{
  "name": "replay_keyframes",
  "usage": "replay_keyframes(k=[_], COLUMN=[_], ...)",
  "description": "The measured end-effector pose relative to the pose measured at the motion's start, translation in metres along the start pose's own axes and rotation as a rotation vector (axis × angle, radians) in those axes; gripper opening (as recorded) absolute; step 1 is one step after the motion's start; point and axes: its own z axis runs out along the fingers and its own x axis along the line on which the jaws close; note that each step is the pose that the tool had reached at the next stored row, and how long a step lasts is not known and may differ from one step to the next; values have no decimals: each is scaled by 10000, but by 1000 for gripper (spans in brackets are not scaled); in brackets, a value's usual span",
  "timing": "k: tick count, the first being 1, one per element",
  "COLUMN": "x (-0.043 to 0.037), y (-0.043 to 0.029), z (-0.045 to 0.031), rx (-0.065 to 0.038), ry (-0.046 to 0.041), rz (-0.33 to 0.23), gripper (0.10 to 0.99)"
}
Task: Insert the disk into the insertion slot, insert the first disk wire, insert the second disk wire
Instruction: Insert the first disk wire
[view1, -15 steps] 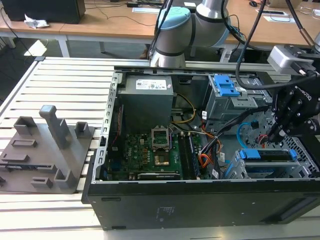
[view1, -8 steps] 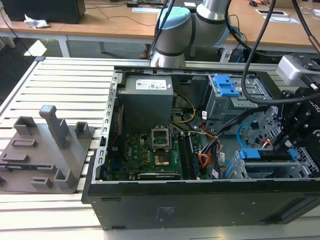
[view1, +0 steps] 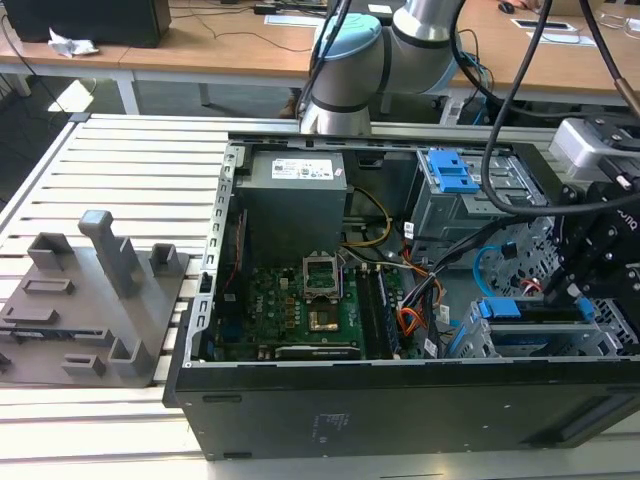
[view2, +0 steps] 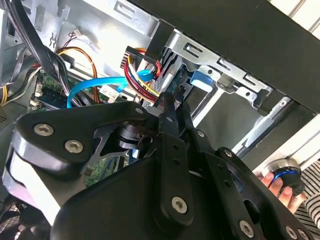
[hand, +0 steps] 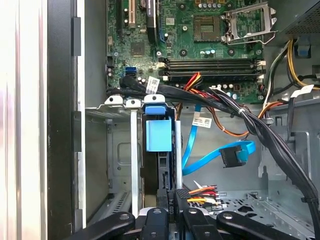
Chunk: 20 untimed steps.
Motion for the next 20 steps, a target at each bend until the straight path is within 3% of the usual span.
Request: replay_keyframes(k=[6, 11, 12, 17, 18, 20], x=[0, 2, 1, 7, 9, 10], y=[-27, -27, -27, -14, -9, -5], z=[76, 87, 83, -141, -233, -292], rx=[-33, -35, -34, -33, -34, -34], ry=[2, -17, -11, -6, -3, -6], rz=[-1, 0, 0, 0, 0, 0], gripper=[176, 188, 251, 251, 251, 239])
